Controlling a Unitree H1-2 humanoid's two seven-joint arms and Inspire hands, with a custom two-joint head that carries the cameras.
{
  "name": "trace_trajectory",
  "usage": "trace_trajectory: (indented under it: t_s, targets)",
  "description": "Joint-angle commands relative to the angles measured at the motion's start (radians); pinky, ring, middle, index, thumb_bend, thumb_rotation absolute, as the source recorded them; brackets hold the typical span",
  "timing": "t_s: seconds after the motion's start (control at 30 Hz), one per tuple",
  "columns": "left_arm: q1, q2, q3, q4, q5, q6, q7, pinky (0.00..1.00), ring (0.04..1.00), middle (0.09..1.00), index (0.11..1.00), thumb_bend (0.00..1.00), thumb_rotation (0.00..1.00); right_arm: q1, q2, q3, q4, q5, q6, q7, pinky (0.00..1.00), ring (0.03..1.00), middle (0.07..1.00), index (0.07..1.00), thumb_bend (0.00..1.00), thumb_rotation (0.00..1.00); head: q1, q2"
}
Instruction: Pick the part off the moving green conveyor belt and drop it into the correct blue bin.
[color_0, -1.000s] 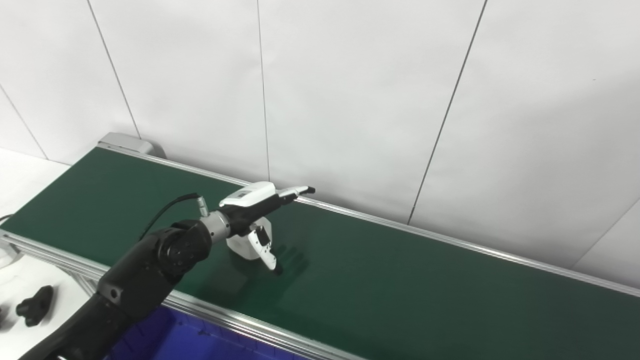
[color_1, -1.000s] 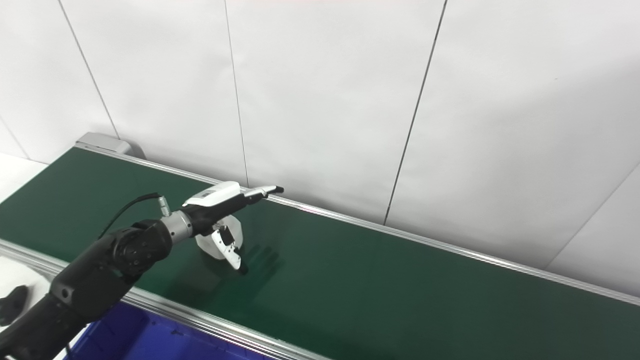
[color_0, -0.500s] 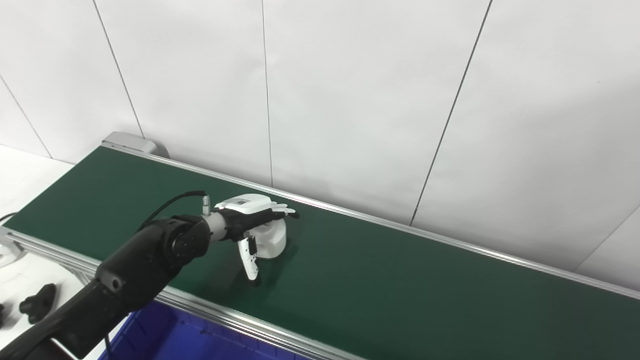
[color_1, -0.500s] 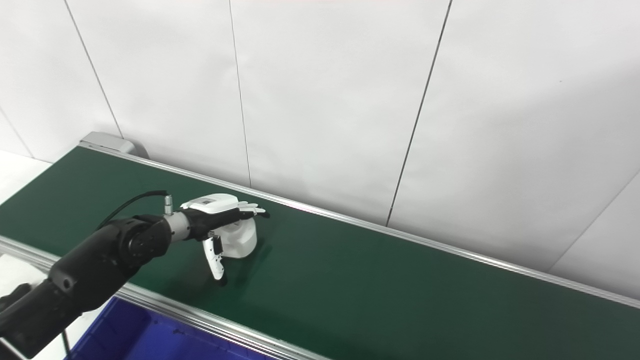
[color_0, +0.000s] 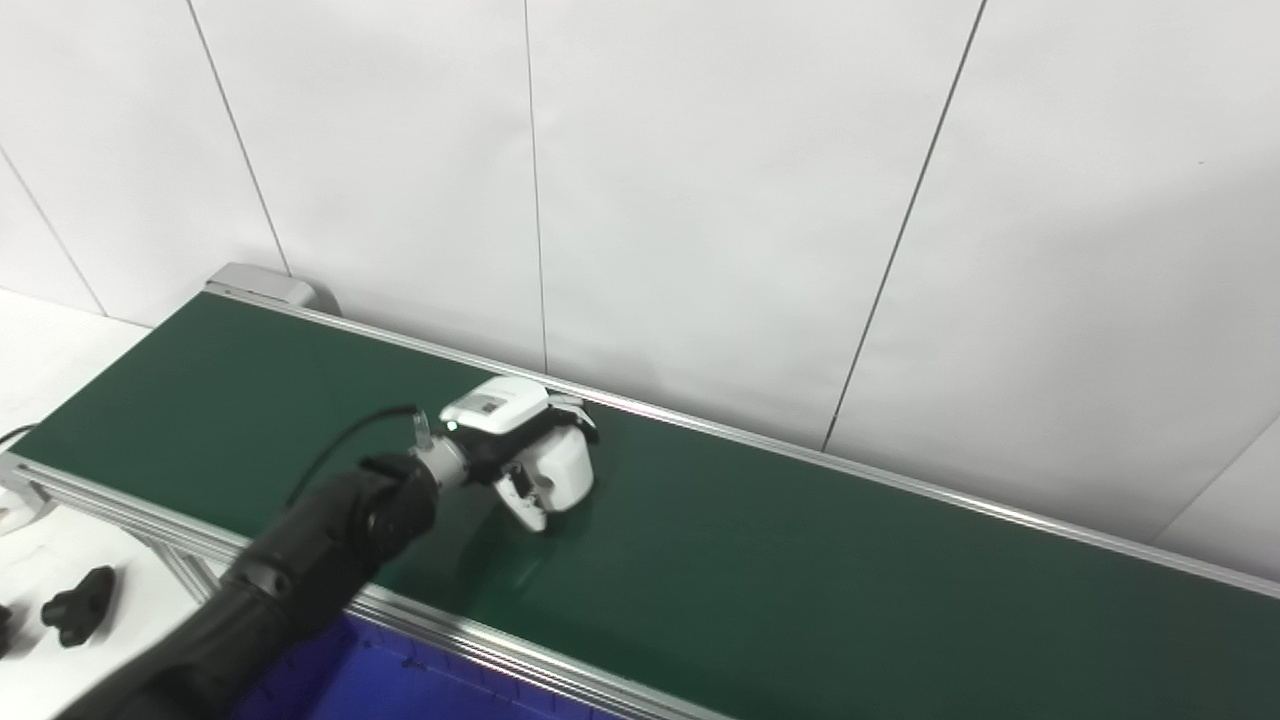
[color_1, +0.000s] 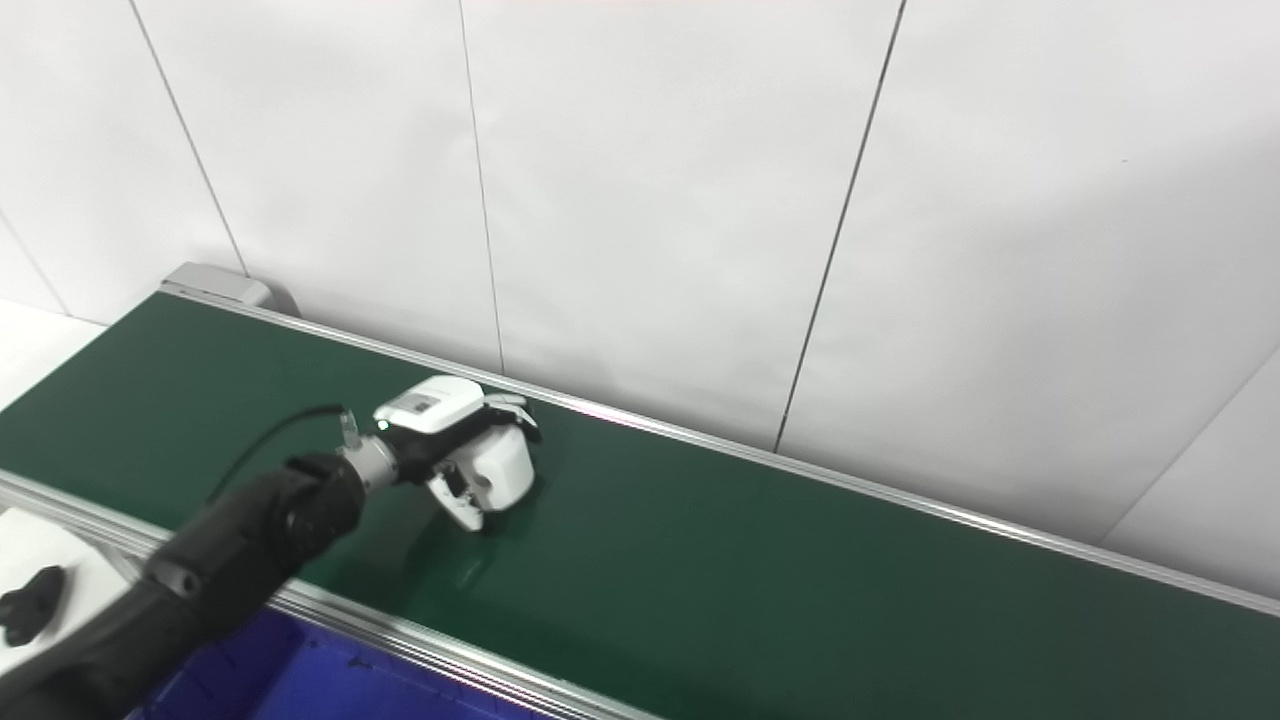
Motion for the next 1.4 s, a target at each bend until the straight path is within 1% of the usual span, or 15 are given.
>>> trace_trajectory:
  t_s: [0.0, 0.07, 0.2, 0.5, 0.6, 0.73, 0.8, 0.87, 0.93, 1.0, 1.07, 1.13, 1.17, 1.23, 1.37]
  targets:
    - [-0.038, -0.013, 0.017, 0.042, -0.014, -0.085, 0.103, 0.44, 0.42, 0.507, 0.537, 0.5, 0.0, 0.014, -0.003, -0.003, -0.035, 0.004, -0.007, 0.003, 1.0, 1.0, 1.0, 1.0, 0.67, 0.61, -0.001, 0.0]
    - [-0.041, -0.036, 0.014, 0.07, -0.018, -0.11, 0.134, 0.42, 0.412, 0.488, 0.538, 0.5, 0.0, 0.016, -0.004, -0.003, -0.036, 0.004, -0.009, 0.003, 1.0, 1.0, 1.0, 1.0, 0.67, 0.61, -0.001, 0.002]
    - [-0.042, -0.071, 0.017, 0.095, -0.044, -0.136, 0.155, 0.45, 0.439, 0.497, 0.505, 0.5, 0.0, 0.021, -0.004, -0.003, -0.042, 0.004, -0.005, 0.004, 1.0, 1.0, 1.0, 1.0, 0.67, 0.62, 0.0, 0.004]
    - [-0.014, -0.08, 0.036, 0.055, -0.08, -0.155, 0.16, 0.45, 0.436, 0.508, 0.502, 0.5, 0.0, 0.02, 0.005, 0.001, -0.04, 0.001, -0.011, -0.001, 1.0, 1.0, 1.0, 1.0, 0.68, 0.61, -0.01, 0.008]
    - [0.009, -0.067, 0.041, 0.011, -0.106, -0.167, 0.163, 0.44, 0.434, 0.498, 0.501, 0.5, 0.0, 0.022, 0.007, 0.003, -0.045, -0.002, -0.014, -0.001, 1.0, 1.0, 1.0, 1.0, 0.67, 0.62, -0.023, 0.016]
    - [0.083, -0.044, 0.081, -0.148, -0.174, -0.159, 0.109, 0.48, 0.461, 0.511, 0.484, 0.5, 0.0, 0.029, 0.014, 0.006, -0.063, -0.013, 0.0, -0.001, 1.0, 1.0, 1.0, 1.0, 0.68, 0.62, -0.059, 0.038]
    - [0.129, -0.038, 0.101, -0.235, -0.215, -0.159, 0.087, 0.48, 0.465, 0.515, 0.478, 0.5, 0.0, 0.036, 0.018, 0.008, -0.076, -0.015, 0.011, 0.001, 1.0, 1.0, 1.0, 1.0, 0.68, 0.62, -0.083, 0.054]
    - [0.19, -0.036, 0.127, -0.338, -0.266, -0.156, 0.065, 0.48, 0.466, 0.517, 0.474, 0.5, 0.0, 0.045, 0.021, 0.013, -0.098, -0.017, 0.022, 0.009, 1.0, 1.0, 1.0, 1.0, 0.68, 0.62, -0.152, 0.102]
    - [0.234, -0.034, 0.143, -0.407, -0.295, -0.161, 0.05, 0.43, 0.437, 0.525, 0.486, 0.5, 0.0, 0.05, 0.022, 0.016, -0.11, -0.021, 0.027, 0.01, 1.0, 1.0, 1.0, 1.0, 0.69, 0.62, -0.159, 0.108]
    - [0.281, -0.027, 0.155, -0.481, -0.309, -0.164, 0.035, 0.41, 0.421, 0.525, 0.499, 0.5, 0.0, 0.058, 0.025, 0.021, -0.132, -0.022, 0.035, 0.014, 1.0, 1.0, 1.0, 1.0, 0.7, 0.62, -0.239, 0.166]
    - [0.321, -0.02, 0.156, -0.534, -0.325, -0.166, 0.028, 0.43, 0.429, 0.52, 0.499, 0.5, 0.0, 0.068, 0.026, 0.024, -0.16, -0.027, 0.054, 0.021, 1.0, 1.0, 1.0, 1.0, 0.71, 0.62, -0.267, 0.193]
    - [0.362, -0.022, 0.154, -0.573, -0.342, -0.167, 0.015, 0.5, 0.467, 0.509, 0.48, 0.5, 0.0, 0.076, 0.022, 0.022, -0.188, -0.026, 0.074, 0.029, 1.0, 1.0, 1.0, 1.0, 0.74, 0.59, -0.281, 0.213]
    - [0.38, -0.025, 0.156, -0.588, -0.351, -0.166, 0.003, 0.51, 0.469, 0.508, 0.48, 0.5, 0.0, 0.08, 0.019, 0.021, -0.198, -0.023, 0.08, 0.031, 1.0, 1.0, 1.0, 1.0, 0.74, 0.59, -0.281, 0.213]
    - [0.428, -0.03, 0.154, -0.634, -0.36, -0.151, -0.032, 0.49, 0.468, 0.512, 0.48, 0.5, 0.0, 0.087, 0.017, 0.014, -0.226, -0.016, 0.097, 0.038, 1.0, 1.0, 1.0, 1.0, 0.77, 0.57, -0.304, 0.252]
    - [0.505, -0.035, 0.144, -0.689, -0.371, -0.128, -0.093, 0.46, 0.462, 0.519, 0.481, 0.5, 0.0, 0.085, 0.012, 0.004, -0.26, -0.022, 0.113, 0.048, 0.97, 0.98, 1.0, 1.0, 0.79, 0.57, -0.336, 0.297]
